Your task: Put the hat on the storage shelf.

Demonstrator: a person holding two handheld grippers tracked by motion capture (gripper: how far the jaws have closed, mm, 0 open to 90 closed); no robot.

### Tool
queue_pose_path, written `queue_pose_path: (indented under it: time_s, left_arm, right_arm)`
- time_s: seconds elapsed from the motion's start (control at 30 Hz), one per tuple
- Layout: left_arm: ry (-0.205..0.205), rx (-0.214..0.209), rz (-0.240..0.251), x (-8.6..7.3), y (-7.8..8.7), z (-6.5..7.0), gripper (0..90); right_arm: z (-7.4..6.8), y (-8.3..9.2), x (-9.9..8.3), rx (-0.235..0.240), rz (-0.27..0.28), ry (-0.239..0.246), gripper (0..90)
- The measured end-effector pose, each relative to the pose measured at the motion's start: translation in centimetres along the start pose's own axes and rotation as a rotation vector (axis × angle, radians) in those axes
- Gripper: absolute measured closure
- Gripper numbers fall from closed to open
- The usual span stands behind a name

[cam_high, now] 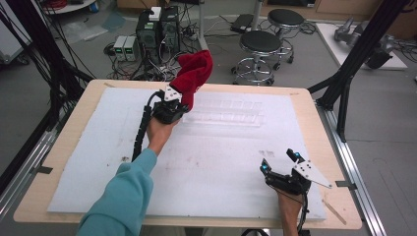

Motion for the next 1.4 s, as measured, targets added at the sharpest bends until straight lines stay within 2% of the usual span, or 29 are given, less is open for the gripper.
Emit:
queue_pose_path:
  time_s: [0.23, 0.43, 0.6, 0.77, 1.0, 1.27, 1.3, 1.4]
  left_arm:
    - [0.008, 0.005, -0.003, -0.3, -0.1, 0.2, 85.4]
    - [0.001, 0.006, -0.019, -0.9, -0.1, 0.4, 85.4]
    - [0.018, 0.006, -0.045, -2.1, -0.4, 0.6, 85.4]
    - [0.009, 0.008, -0.034, -2.3, -0.5, 0.7, 85.4]
    - [0.024, 0.009, -0.020, -2.9, -0.2, 0.6, 85.4]
    - [0.030, -0.023, -0.027, -3.4, 0.0, 0.9, 83.5]
    - [0.021, -0.029, -0.028, -3.4, 0.0, 0.9, 83.2]
    - [0.049, -0.042, -0.031, -3.6, -0.1, 1.2, 78.8]
  right_arm:
    - [-0.1, 0.0, 0.0, 0.000, 0.000, 0.017, 0.5]
    - [-0.1, -0.1, 0.0, -0.004, 0.000, -0.030, 0.5]
    - [-0.4, -0.3, 0.0, 0.006, 0.001, -0.019, 0.5]
    - [-0.7, -0.4, 0.1, 0.016, 0.017, 0.000, 0.5]
    - [-0.9, -0.2, 0.1, 0.023, 0.031, 0.025, 0.5]
    - [-1.1, 0.1, 0.4, 0.036, 0.068, 0.024, 0.5]
    - [-1.1, 0.1, 0.4, 0.042, 0.075, 0.031, 0.5]
    - [-1.2, 0.1, 0.4, 0.043, 0.071, 0.030, 0.5]
Point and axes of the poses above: each handheld gripper's, and its own axes: y roughly backward along the jaws, x roughly out of its top, z roughly to its right, the point moved 10 cm from there along -y, roughly forward along the jaws, and after that the axes turned 14 degrees about z, right-handed, at the moved point
